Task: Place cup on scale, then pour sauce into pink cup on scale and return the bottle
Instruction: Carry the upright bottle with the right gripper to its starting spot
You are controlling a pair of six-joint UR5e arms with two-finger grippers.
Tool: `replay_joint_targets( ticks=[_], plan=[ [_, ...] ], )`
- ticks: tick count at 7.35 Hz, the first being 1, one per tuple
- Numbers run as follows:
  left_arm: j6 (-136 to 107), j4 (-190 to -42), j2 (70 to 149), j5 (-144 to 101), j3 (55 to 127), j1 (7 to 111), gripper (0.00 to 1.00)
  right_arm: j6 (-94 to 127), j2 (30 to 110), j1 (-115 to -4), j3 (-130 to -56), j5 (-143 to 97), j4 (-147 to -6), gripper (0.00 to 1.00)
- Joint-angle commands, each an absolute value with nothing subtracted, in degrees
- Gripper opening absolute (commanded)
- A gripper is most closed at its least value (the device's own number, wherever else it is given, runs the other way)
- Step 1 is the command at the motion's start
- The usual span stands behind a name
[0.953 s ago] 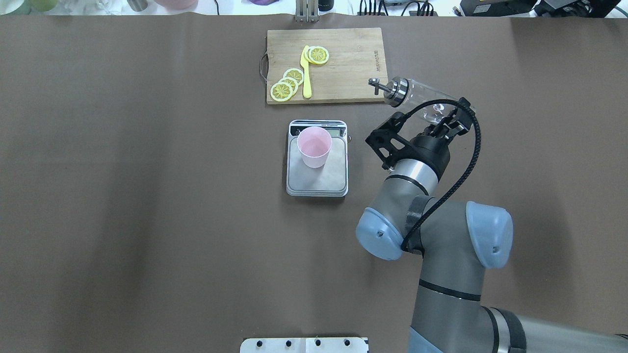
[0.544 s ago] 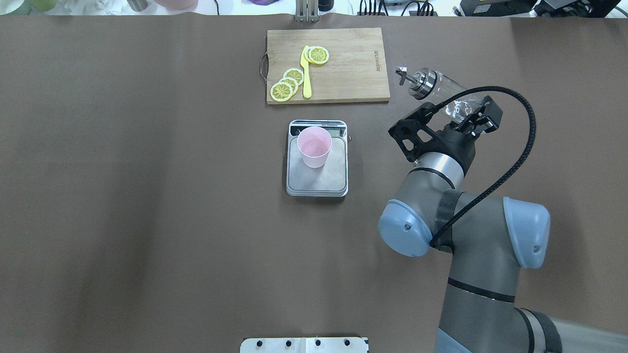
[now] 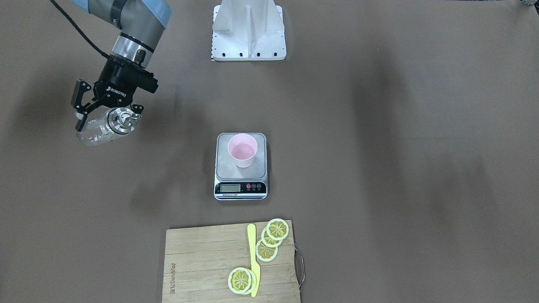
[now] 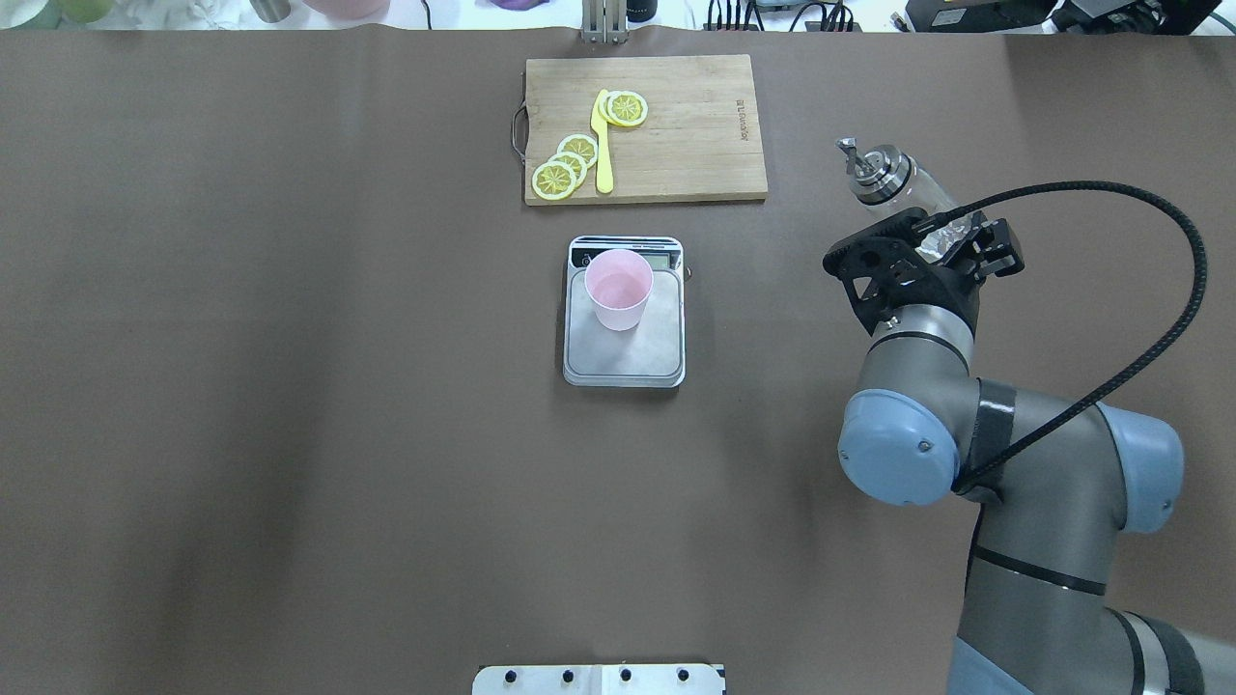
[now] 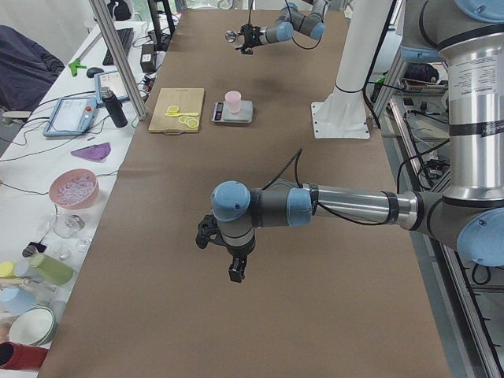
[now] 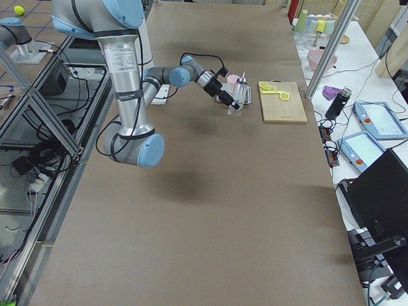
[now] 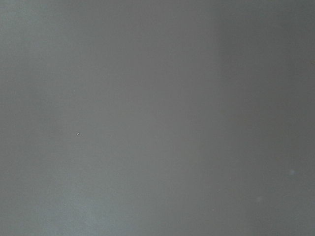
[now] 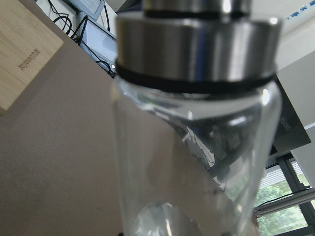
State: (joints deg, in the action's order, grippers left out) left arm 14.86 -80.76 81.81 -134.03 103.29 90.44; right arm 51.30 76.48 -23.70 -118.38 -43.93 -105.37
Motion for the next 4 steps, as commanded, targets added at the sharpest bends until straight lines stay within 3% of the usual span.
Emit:
replay_joint_targets(
  ticks=[1,4],
  plan=[
    [14.85,-80.68,81.83,-134.03,103.89,90.44,0.98,50.19,83.13,-25.74,-115.95,-48.24,-84.82,0.00],
    [14.85,-80.68,81.83,-134.03,104.33,90.35,0.98,50.62,86.99,-27.15,-107.87,-53.32,-56.11,0.00]
  ],
)
